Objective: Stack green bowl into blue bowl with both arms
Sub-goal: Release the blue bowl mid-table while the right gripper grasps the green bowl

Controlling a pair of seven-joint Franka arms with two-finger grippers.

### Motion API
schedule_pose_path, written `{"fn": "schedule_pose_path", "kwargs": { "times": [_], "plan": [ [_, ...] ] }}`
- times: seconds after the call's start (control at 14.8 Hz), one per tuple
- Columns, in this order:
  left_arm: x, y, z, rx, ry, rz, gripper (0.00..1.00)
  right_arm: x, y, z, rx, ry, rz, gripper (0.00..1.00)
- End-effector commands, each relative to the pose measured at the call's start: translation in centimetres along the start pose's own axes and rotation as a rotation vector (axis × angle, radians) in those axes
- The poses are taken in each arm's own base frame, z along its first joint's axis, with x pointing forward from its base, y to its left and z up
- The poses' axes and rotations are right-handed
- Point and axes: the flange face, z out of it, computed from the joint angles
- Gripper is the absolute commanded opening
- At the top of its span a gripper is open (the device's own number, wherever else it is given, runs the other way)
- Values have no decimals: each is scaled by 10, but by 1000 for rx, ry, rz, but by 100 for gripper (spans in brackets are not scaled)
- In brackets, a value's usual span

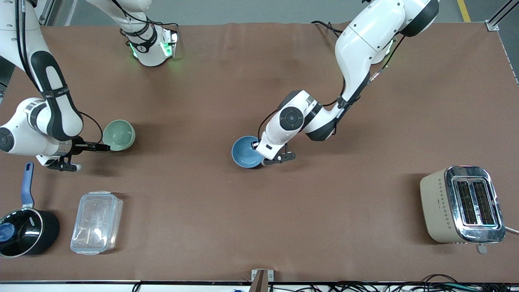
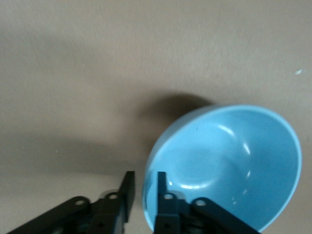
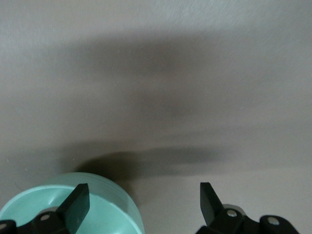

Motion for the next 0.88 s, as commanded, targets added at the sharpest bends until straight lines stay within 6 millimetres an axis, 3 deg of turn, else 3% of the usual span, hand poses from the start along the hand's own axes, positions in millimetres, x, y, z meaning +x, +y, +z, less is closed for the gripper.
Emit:
{"fn": "schedule_pose_path", "kwargs": {
  "times": [0.0, 0.2, 0.34, 0.54, 0.74, 0.81],
  "plan": [
    [20, 2, -45, -10, 78, 0, 100, -14, -6, 2, 5, -40, -38, 100],
    [69, -10, -118, 44, 121, -48, 100, -24, -10, -13, 27, -100, -58, 100],
    [81, -11, -144, 81, 124, -58, 100, -31, -11, -19, 41, -134, -79, 100],
    [100, -27, -155, 92, 144, -85, 100, -37, -11, -18, 54, -167, -94, 100],
    [108, -38, -152, 107, 144, -96, 100, -40, -9, -5, 59, -194, -91, 96],
    [119, -49, -161, 122, 172, -101, 100, -41, -9, -5, 59, -194, -90, 95]
  ]
}}
